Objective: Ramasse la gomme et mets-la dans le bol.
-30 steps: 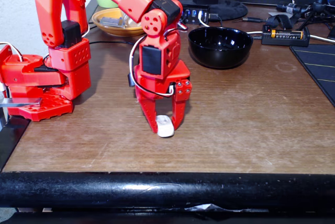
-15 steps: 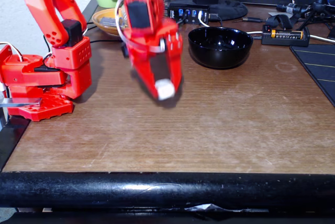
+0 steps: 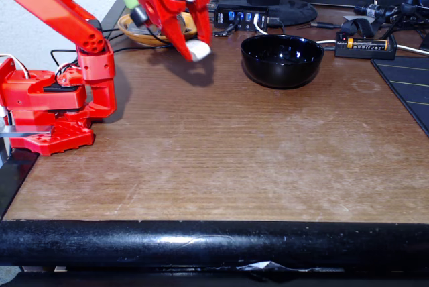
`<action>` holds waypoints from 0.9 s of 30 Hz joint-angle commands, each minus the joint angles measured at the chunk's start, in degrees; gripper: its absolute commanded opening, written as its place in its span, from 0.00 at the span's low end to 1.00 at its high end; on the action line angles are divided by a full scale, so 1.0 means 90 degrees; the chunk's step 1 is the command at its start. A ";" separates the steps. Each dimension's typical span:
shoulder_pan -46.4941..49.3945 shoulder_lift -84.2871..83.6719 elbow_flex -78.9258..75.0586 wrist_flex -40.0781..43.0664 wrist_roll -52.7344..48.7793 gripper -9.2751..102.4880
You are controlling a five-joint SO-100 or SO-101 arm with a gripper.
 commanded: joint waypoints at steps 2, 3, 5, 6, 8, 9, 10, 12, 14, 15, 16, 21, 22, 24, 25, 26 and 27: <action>-0.0781 -0.0020 -0.0967 0.0195 0.0488 0.03; -0.0781 -0.0078 -0.0996 0.0127 0.0479 0.03; -0.0752 -0.0283 -0.1113 -0.0020 0.0479 0.03; -0.0752 -0.0381 -0.1201 -0.0068 0.0488 0.03; -0.0752 -0.0596 -0.1475 -0.0127 0.0527 0.03; -0.0771 -0.0723 -0.1631 -0.0166 0.0586 0.03; -0.0801 -0.0889 -0.1807 -0.0205 0.0625 0.03; -0.0840 -0.1328 -0.2187 -0.0332 0.0791 0.03; -0.0830 -0.1807 -0.2646 -0.0439 0.0937 0.03; -0.0830 -0.2070 -0.2930 -0.0439 0.1006 0.03; -0.0830 -0.2354 -0.3213 -0.0439 0.1045 0.03; -0.0938 -0.3320 -0.4229 -0.0449 0.1162 0.03; -0.0898 -0.3477 -0.4375 -0.0469 0.1201 0.03; -0.0801 -0.3877 -0.4746 -0.0488 0.1201 0.03; -0.0732 -0.4111 -0.5000 -0.0459 0.1211 0.03; -0.0674 -0.4336 -0.5264 -0.0400 0.1211 0.03; -0.0625 -0.4561 -0.5547 -0.0332 0.1211 0.03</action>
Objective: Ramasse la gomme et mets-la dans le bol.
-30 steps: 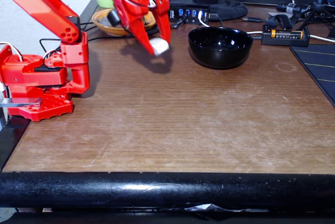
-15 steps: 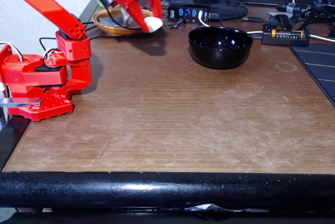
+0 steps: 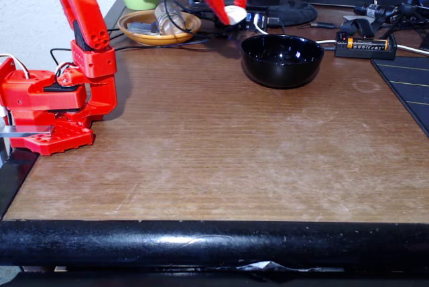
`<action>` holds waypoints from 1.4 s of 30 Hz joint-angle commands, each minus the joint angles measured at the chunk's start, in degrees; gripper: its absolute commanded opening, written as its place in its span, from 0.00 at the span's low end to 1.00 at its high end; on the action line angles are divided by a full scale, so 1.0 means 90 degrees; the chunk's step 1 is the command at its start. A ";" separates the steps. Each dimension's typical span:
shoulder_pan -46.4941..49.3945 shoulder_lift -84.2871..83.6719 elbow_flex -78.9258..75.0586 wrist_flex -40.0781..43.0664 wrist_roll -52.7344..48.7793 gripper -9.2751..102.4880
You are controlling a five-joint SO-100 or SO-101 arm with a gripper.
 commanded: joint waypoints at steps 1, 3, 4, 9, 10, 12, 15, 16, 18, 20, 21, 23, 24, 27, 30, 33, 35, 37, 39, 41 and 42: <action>0.0205 -0.0605 -0.1494 0.0098 0.0078 0.03; 0.0244 -0.0996 -0.2021 0.0283 0.0088 0.03; 0.0244 -0.1162 -0.2266 0.0371 0.0117 0.03; 0.0283 -0.1748 -0.3057 0.0576 0.0225 0.03; 0.0283 -0.1836 -0.3135 0.0576 0.0225 0.03; 0.0264 -0.2021 -0.3291 0.0605 0.0254 0.03; 0.0225 -0.2227 -0.3467 0.0576 0.0332 0.03; 0.0225 -0.2324 -0.3604 0.0566 0.0332 0.03; 0.0205 -0.2646 -0.4111 0.0703 0.0352 0.03; 0.0195 -0.3027 -0.4668 0.0820 0.0342 0.03; 0.0186 -0.3262 -0.5000 0.0937 0.0342 0.03; 0.0186 -0.3701 -0.5693 0.1152 0.0371 0.03; 0.0186 -0.3916 -0.6025 0.1250 0.0381 0.03; 0.0146 -0.4385 -0.6787 0.1484 0.0400 0.03; 0.0098 -0.4629 -0.7178 0.1553 0.0420 0.03; 0.0098 -0.4736 -0.7207 0.1533 0.0488 0.03; 0.0107 -0.4854 -0.7197 0.1504 0.0508 0.03; 0.0156 -0.4990 -0.7217 0.1455 0.0518 0.03; 0.0195 -0.5068 -0.7119 0.1416 0.0557 0.03; 0.0205 -0.5107 -0.7012 0.1387 0.0566 0.03; 0.0205 -0.5107 -0.6934 0.1338 0.0566 0.03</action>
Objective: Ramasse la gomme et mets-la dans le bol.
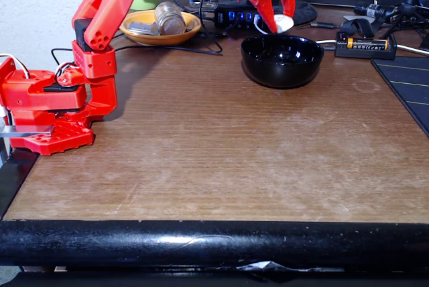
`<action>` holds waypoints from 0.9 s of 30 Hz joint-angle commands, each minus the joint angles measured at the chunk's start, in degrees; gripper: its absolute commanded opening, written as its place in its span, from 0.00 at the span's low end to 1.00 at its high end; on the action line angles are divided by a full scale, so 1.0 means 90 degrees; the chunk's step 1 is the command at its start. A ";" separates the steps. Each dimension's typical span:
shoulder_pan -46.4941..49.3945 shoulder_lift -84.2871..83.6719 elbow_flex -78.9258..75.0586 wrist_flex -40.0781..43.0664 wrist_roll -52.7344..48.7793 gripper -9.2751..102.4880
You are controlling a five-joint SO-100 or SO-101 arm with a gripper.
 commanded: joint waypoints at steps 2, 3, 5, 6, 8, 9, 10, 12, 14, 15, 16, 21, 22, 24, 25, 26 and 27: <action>0.0010 0.0244 -0.0117 -0.0283 0.0039 0.03; 0.0010 0.0244 -0.0059 -0.0312 0.0020 0.03; 0.0010 0.0264 0.0127 -0.0332 0.0029 0.03; 0.0020 0.0293 0.0283 -0.0371 0.0039 0.03; 0.0078 0.0293 0.0449 -0.0381 0.0117 0.03; 0.0107 0.0303 0.0566 -0.0420 0.0117 0.03; 0.0137 0.0322 0.0703 -0.0488 0.0117 0.03; 0.0205 0.0352 0.0977 -0.0654 0.0088 0.03; 0.0254 0.0391 0.1143 -0.0781 0.0059 0.03; 0.0273 0.0410 0.1191 -0.0820 0.0039 0.03; 0.0283 0.0430 0.1221 -0.0840 0.0029 0.03; 0.0313 0.0459 0.1309 -0.0918 -0.0020 0.03; 0.0322 0.0469 0.1299 -0.0937 -0.0020 0.03; 0.0332 0.0498 0.1270 -0.0947 -0.0059 0.03; 0.0332 0.0518 0.1260 -0.0957 -0.0068 0.03; 0.0342 0.0537 0.1260 -0.0957 -0.0078 0.03; 0.0361 0.0547 0.1260 -0.0977 -0.0068 0.03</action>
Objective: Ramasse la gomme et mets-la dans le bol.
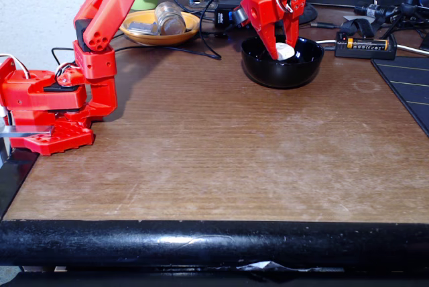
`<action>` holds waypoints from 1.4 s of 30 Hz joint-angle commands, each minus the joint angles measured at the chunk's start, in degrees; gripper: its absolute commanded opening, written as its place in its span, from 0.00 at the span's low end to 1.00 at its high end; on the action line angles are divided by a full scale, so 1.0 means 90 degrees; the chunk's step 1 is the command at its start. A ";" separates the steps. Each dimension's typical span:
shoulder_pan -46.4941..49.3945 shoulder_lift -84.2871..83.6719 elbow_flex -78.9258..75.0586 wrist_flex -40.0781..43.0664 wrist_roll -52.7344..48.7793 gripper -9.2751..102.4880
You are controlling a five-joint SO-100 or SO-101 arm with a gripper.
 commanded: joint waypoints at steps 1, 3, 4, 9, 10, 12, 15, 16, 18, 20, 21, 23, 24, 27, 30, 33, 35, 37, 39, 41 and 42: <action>0.0039 0.0576 -0.0146 -0.0107 -0.0059 0.05; 0.0049 0.0596 -0.0146 -0.0107 -0.0107 0.15; 0.0049 0.0605 -0.0146 -0.0098 -0.0127 0.18; 0.0068 0.0615 -0.0127 -0.0029 -0.0186 0.26; 0.0068 0.0625 -0.0117 -0.0029 -0.0225 0.26; 0.0068 0.0625 -0.0146 0.0000 -0.0273 0.24; 0.0117 0.0635 -0.0264 0.0088 -0.0176 0.03; 0.0088 0.0625 -0.0332 0.0176 -0.0234 0.03; 0.0088 0.0664 -0.0547 0.0381 -0.0215 0.03; 0.0049 0.0703 -0.0869 0.0674 -0.0273 0.03; 0.0010 0.0703 -0.1064 0.0850 -0.0293 0.03; -0.0098 0.0703 -0.1396 0.1230 -0.0352 0.03; -0.0146 0.0723 -0.1533 0.1426 -0.0371 0.03; -0.0225 0.0840 -0.1807 0.1885 -0.0361 0.03; -0.0234 0.1113 -0.1846 0.2207 -0.0352 0.03; -0.0244 0.1660 -0.1338 0.2344 -0.0322 0.03; -0.0225 0.2109 -0.0859 0.2305 -0.0352 0.03; -0.0166 0.2646 -0.0186 0.2100 -0.0410 0.03; -0.0098 0.3340 0.0830 0.1689 -0.0420 0.03; -0.0039 0.3906 0.1719 0.1387 -0.0449 0.03; 0.0010 0.4170 0.2119 0.1230 -0.0449 0.03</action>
